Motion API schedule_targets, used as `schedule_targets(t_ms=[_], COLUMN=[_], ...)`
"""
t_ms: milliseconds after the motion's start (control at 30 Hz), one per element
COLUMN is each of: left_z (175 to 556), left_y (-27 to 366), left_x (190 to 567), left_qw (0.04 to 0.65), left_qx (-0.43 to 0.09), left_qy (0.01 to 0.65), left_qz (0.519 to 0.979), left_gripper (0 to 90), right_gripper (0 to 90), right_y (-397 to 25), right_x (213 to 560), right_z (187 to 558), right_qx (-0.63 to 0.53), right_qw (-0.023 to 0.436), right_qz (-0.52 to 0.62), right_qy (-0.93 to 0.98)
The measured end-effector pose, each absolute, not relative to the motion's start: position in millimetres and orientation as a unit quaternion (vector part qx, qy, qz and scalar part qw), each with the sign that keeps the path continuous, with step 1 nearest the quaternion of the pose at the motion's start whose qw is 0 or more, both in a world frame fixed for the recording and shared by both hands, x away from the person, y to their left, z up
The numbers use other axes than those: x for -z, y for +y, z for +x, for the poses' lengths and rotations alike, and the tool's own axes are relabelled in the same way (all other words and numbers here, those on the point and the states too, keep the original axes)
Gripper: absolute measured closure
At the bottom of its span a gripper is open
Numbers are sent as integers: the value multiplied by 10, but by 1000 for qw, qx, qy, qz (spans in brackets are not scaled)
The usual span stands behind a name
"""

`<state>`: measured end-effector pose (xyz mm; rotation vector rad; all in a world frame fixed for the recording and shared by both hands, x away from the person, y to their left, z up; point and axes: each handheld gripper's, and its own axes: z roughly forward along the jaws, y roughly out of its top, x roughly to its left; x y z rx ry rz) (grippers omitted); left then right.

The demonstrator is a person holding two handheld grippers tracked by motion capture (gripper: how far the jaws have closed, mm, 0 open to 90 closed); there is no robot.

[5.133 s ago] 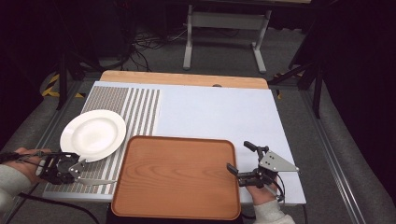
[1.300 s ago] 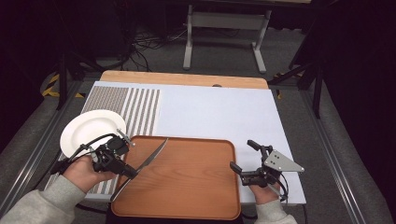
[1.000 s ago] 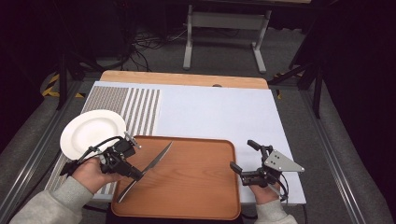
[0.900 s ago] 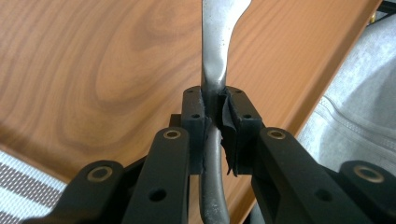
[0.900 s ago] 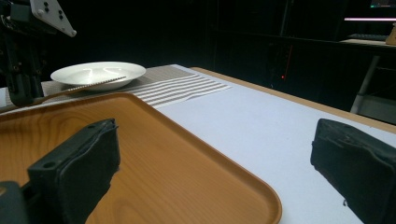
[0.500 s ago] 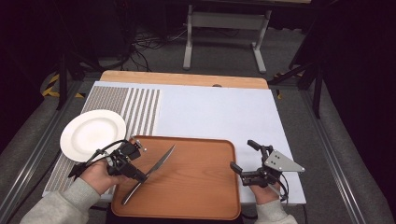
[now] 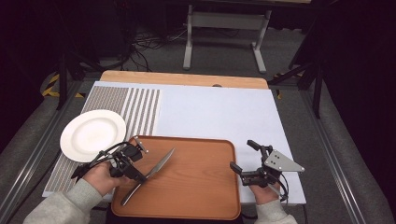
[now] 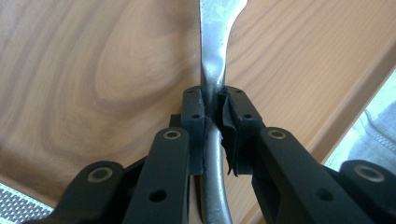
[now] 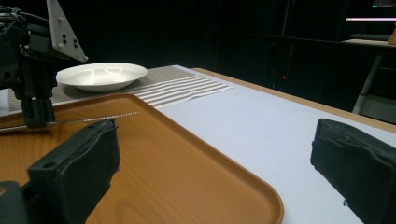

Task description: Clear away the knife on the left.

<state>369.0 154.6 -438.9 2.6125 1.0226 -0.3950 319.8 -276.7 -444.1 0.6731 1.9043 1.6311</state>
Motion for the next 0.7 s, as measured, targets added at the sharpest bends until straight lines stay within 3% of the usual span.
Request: schedule_targets(t_ms=[700], left_z=[3657], left_y=[1527], left_x=[4443], left_qw=[127], left_qx=[130], left_qy=[366], left_qz=[913], left_gripper=[793], right_gripper=[20], right_y=[-2775], right_x=[4442], right_z=[3202], right_qx=[-606], right_qw=[267], right_qz=[251], right_qy=[705])
